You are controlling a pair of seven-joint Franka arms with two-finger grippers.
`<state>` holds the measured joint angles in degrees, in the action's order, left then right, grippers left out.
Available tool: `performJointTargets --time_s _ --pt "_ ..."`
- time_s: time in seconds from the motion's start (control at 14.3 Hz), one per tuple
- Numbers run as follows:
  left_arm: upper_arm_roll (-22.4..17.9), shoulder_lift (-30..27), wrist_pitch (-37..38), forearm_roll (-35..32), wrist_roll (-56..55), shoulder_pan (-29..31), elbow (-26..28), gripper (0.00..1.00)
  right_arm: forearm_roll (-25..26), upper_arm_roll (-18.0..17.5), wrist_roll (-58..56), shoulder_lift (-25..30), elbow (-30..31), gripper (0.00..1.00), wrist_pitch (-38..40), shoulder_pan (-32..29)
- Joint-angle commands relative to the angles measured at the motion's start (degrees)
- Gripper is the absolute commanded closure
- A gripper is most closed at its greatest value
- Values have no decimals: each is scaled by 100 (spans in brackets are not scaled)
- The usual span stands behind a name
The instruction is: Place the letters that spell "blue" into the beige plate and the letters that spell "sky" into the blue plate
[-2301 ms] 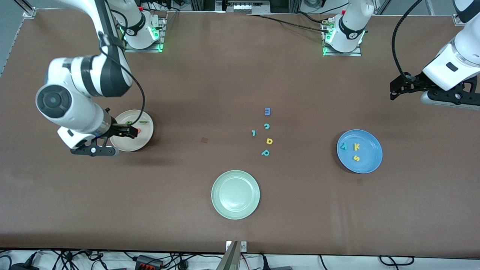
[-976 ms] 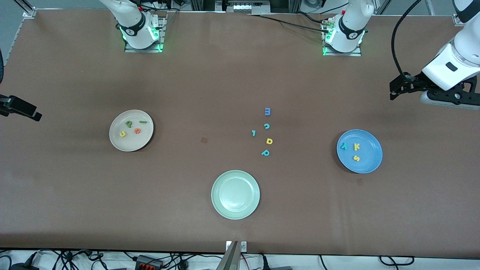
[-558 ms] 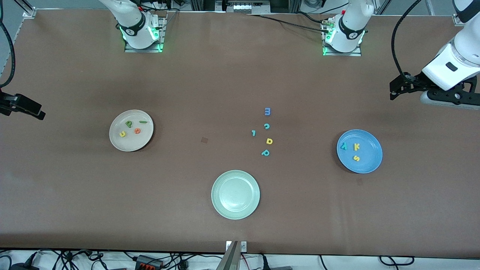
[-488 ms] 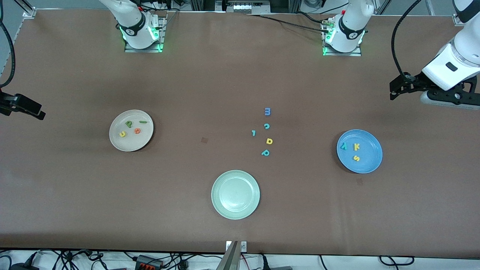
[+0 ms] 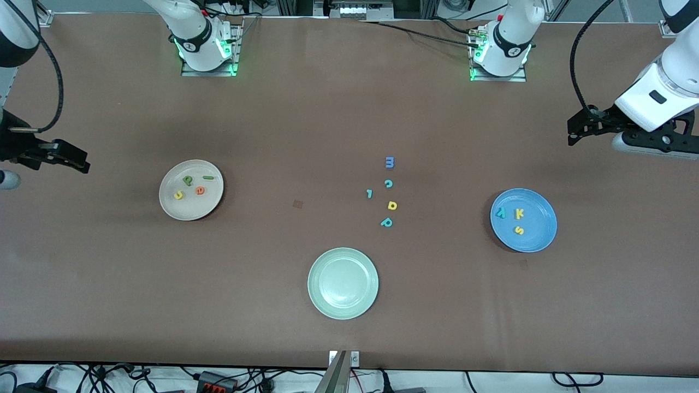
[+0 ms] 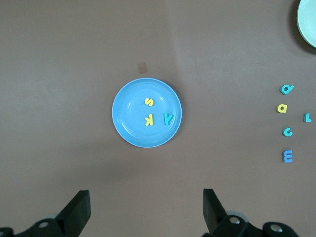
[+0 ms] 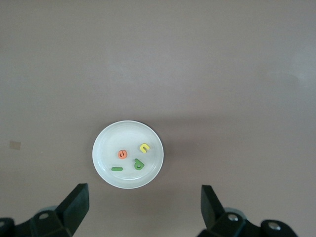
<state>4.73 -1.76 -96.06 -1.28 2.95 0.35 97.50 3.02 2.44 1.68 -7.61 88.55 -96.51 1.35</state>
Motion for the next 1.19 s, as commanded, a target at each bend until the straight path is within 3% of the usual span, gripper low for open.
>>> performJointTargets --time_s 0.0,0.28,1.12 --pt "10 88 122 111 92 9 -197 0 67 -16 -72 664 672 0 -80 -12" --pt "10 88 122 111 92 9 -197 0 6 28 -80 683 383 0 440 -29" --pt "10 88 122 102 109 9 -197 0 -30 46 -72 630 215 0 185 -56"
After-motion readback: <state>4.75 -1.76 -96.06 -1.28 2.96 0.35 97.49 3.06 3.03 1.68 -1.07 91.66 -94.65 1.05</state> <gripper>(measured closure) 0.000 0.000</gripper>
